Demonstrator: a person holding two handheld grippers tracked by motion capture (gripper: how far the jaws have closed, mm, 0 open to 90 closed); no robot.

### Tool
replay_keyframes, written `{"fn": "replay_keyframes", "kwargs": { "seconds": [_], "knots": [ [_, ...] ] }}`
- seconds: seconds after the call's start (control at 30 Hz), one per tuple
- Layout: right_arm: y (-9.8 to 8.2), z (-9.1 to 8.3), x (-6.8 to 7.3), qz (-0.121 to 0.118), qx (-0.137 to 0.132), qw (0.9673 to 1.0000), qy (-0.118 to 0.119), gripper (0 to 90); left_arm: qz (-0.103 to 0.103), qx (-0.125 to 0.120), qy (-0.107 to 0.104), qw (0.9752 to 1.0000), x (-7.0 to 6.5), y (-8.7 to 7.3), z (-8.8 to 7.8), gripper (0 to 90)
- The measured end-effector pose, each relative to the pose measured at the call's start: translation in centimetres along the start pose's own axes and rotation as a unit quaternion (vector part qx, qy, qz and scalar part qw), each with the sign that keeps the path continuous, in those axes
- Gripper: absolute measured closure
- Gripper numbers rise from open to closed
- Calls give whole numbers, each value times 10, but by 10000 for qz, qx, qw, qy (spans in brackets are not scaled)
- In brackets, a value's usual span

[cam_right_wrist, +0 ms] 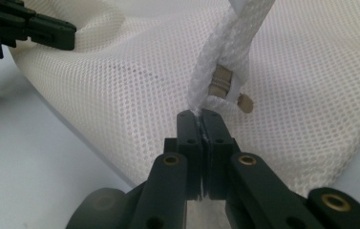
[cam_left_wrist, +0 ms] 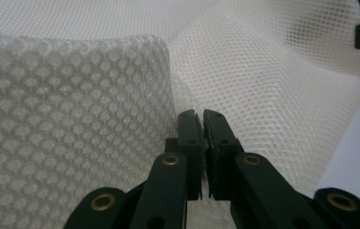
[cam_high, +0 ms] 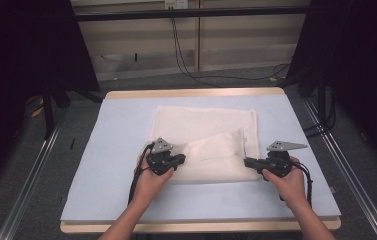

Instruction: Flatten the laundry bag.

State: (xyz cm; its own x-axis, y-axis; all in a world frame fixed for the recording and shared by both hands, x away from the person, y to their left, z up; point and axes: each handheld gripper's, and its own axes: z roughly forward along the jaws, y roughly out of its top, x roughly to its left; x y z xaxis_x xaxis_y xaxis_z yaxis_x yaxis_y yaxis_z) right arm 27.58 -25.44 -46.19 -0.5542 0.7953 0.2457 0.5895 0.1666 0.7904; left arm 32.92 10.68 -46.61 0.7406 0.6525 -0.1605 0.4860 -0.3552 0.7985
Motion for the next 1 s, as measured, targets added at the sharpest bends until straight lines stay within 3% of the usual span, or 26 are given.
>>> {"fn": "replay_keyframes", "kwargs": {
  "seconds": [0.23,0.43,0.57,0.77,0.93,0.97,1.0],
  "knots": [
    [-8,11,4,-94,201,9997,60,881,-347,78,14,9994,8,1,10,811],
    [-10,14,4,-103,245,9996,50,882,-612,1,-55,9981,16,7,10,693],
    [-11,14,3,-60,236,9997,64,881,-782,-229,80,9966,18,16,5,566],
    [-11,14,3,-30,224,9997,52,881,-862,-315,296,9953,30,30,3,508],
    [-12,14,2,-45,224,9997,71,881,-736,-52,503,9960,40,30,18,456],
    [-12,14,2,-47,226,9997,71,881,-848,3,534,9950,42,29,24,440],
    [-12,14,2,-43,230,9997,73,881,-821,109,585,9948,43,27,27,418]
  ]
}}
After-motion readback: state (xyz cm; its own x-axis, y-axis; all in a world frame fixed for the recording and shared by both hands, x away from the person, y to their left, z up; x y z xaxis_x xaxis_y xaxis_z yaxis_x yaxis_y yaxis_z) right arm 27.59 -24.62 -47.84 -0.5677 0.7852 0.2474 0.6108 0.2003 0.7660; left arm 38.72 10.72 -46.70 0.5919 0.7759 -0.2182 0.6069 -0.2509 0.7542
